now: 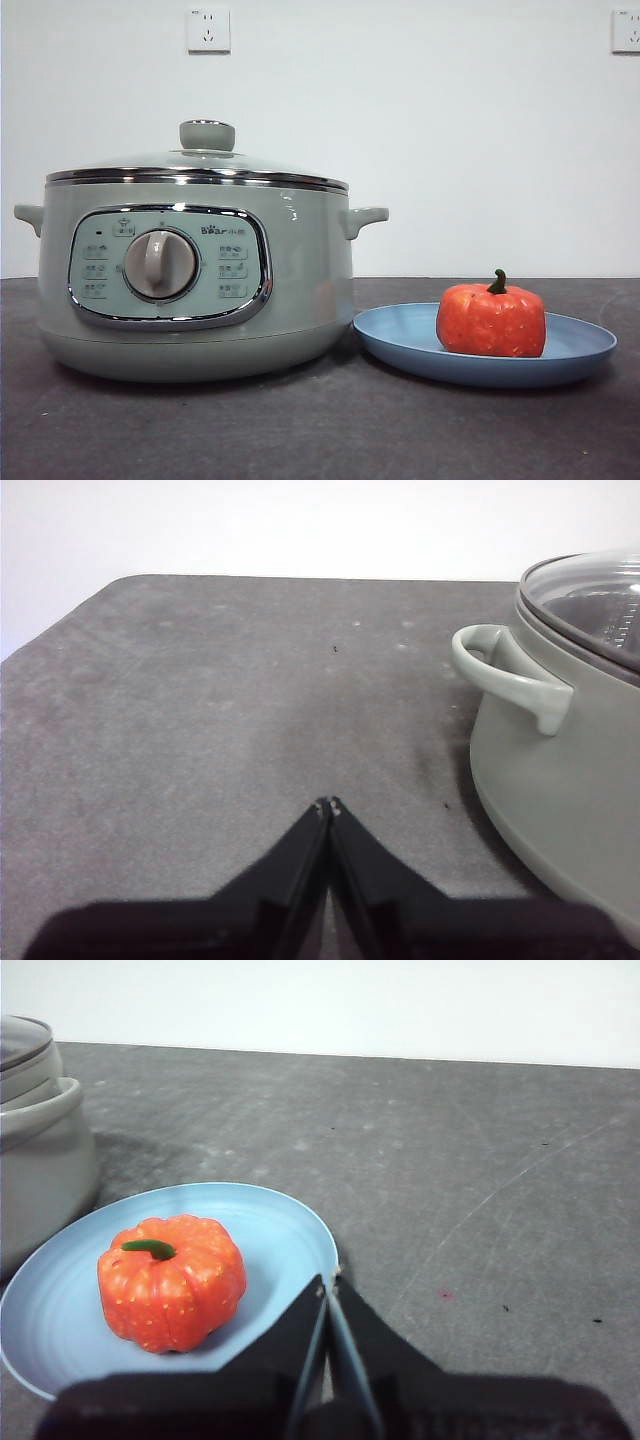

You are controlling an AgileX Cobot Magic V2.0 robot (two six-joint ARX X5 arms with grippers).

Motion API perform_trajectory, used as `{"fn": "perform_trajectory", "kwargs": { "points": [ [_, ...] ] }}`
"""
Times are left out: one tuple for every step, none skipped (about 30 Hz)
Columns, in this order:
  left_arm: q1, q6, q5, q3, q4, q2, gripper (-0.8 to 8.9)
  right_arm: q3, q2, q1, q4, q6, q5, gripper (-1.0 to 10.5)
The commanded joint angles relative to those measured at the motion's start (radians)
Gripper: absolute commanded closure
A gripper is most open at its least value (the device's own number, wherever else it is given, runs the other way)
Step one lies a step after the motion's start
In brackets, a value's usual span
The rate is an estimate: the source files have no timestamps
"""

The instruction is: Take the pumpkin out from the steamer,put the pumpkin in the blue plate,close the lid

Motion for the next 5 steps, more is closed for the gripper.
{"fn": "perform_trajectory", "kwargs": {
  "points": [
    [0.004, -0.003, -0.002, -0.017, 0.003, -0.003, 8.17, -0.014, 0.000, 0.000, 0.008, 0.006, 0.002, 9.6],
    [0.004, -0.003, -0.002, -0.017, 0.003, -0.003, 8.17, -0.014, 0.000, 0.000, 0.008, 0.006, 0.002, 9.6],
    [0.004, -0.003, -0.002, -0.017, 0.003, -0.003, 8.17, -0.014, 0.000, 0.000, 0.008, 0.006, 0.002, 9.6],
    [0.004, -0.003, -0.002, -0.017, 0.003, -0.003, 8.17, -0.014, 0.000, 0.000, 0.008, 0.006, 0.002, 9.6],
    [0.004, -0.003, -0.002, -0.017, 0.003, -0.003, 8.17, -0.014, 0.000, 0.000, 0.008, 0.006, 0.002, 9.6]
  ]
}}
